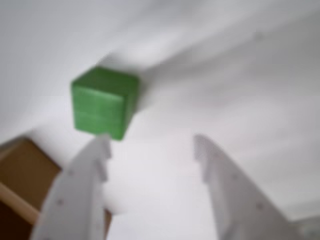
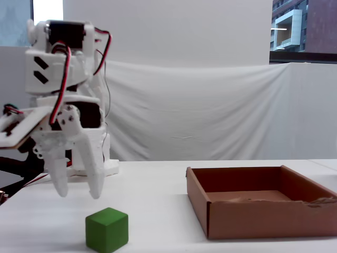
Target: Grasp a green cube and put it in a box.
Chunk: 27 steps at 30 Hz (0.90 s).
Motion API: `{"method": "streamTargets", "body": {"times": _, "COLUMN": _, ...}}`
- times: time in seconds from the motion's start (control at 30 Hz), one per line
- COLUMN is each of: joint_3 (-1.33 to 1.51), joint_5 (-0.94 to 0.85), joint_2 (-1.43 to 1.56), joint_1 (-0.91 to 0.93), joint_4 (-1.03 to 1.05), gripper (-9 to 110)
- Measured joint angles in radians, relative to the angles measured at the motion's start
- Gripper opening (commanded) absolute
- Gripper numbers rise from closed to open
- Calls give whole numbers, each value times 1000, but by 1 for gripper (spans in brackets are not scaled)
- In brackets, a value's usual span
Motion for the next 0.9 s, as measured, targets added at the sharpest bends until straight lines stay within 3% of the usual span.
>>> {"method": "streamTargets", "body": {"times": 0.27, "joint_3": -221, "joint_5": 31, "joint_2": -156, "joint_1": 5, "joint_4": 91, "gripper": 23}}
{"method": "streamTargets", "body": {"times": 0.9, "joint_3": -403, "joint_5": 37, "joint_2": -319, "joint_1": -37, "joint_4": 130, "gripper": 23}}
